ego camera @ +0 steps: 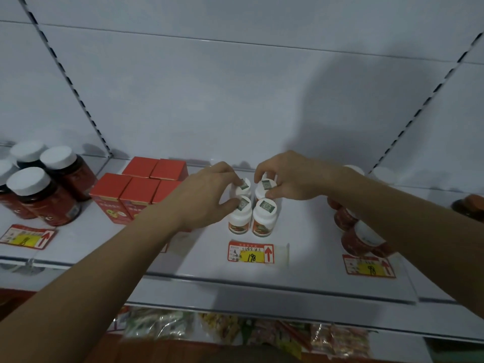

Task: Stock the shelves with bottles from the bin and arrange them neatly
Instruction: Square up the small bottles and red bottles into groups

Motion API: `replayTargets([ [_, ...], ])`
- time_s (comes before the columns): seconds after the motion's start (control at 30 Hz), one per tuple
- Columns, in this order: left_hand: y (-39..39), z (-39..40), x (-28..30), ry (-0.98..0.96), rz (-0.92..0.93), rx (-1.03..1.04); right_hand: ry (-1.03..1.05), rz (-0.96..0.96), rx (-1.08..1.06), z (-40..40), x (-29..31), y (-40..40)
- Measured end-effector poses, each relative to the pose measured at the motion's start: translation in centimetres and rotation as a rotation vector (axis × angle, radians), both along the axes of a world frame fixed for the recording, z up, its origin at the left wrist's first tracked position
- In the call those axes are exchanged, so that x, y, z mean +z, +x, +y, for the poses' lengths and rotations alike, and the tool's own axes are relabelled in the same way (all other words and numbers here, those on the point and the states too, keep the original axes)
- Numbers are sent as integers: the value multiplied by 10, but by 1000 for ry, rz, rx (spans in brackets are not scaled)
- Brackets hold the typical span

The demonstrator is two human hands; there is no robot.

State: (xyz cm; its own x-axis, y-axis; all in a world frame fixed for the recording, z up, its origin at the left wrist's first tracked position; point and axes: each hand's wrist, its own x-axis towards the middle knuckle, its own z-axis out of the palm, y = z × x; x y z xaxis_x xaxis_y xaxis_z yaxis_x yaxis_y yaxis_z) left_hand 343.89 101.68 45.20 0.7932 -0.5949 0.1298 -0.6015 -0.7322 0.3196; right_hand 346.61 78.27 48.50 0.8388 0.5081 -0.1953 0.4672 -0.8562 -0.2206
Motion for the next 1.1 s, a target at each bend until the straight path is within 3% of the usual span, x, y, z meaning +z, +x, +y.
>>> replayTargets([
  [0.17, -1, 1, -1, -28, -43, -35, 15, 17, -3, -1, 0, -2],
  [0.33, -1, 6, 12, -36, -63, -152, 195, -134, -70, -11, 3, -30],
  [0.53, 3, 3, 8, 2, -28, -294, 163, -139, -49, -6, -15, -51],
  [1.1, -4, 4, -8, -94, -105, -258, 234, -170, -101, 0, -20, -64],
])
